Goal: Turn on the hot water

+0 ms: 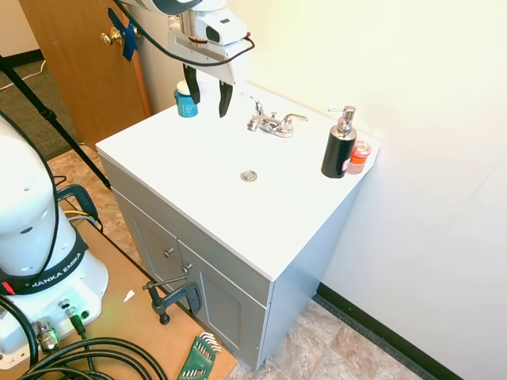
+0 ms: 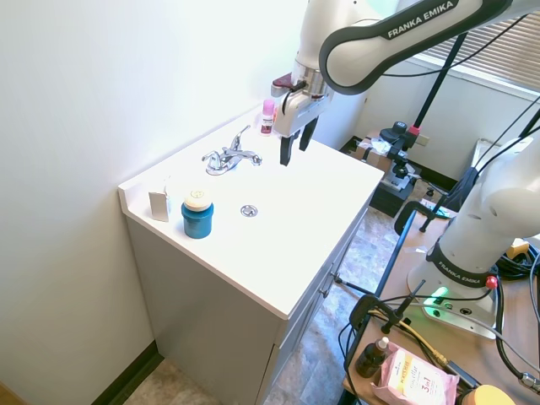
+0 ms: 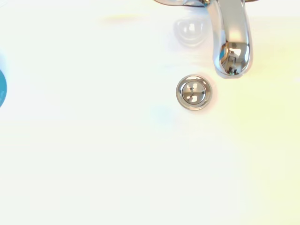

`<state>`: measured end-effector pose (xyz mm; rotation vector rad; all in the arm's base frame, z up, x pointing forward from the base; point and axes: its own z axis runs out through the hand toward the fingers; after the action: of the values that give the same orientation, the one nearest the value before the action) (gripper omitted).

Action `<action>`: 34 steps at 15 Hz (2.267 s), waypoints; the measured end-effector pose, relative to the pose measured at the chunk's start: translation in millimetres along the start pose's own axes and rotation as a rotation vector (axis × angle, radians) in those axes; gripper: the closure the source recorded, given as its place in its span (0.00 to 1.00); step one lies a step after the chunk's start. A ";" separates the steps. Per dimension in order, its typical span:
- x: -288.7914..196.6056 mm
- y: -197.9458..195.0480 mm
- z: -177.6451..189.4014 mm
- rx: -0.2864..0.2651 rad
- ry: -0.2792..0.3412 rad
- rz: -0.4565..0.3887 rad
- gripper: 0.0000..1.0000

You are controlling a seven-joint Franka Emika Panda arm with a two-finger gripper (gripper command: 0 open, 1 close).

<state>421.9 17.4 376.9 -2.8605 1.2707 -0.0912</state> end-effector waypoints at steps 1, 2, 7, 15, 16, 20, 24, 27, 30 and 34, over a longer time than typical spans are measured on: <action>0.0 0.0 0.1 0.000 0.000 0.000 0.00; 1.1 0.6 0.6 -0.008 0.010 0.007 0.00; 2.0 -18.7 21.5 -0.072 0.193 0.153 0.00; 19.8 -121.2 36.9 0.000 0.460 0.304 0.00; 22.5 -131.4 37.0 0.019 0.475 0.315 0.00; 33.4 -148.6 43.2 0.031 0.497 0.334 0.00; 45.9 -166.2 54.1 0.032 0.511 0.335 0.00; 46.8 -182.8 59.2 0.037 0.515 0.327 0.00; 47.0 -189.5 69.2 0.026 0.513 0.321 0.00; 48.5 -186.2 89.6 -0.005 0.502 0.326 0.00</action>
<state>597.5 105.0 296.0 -2.6756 1.7906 -0.8420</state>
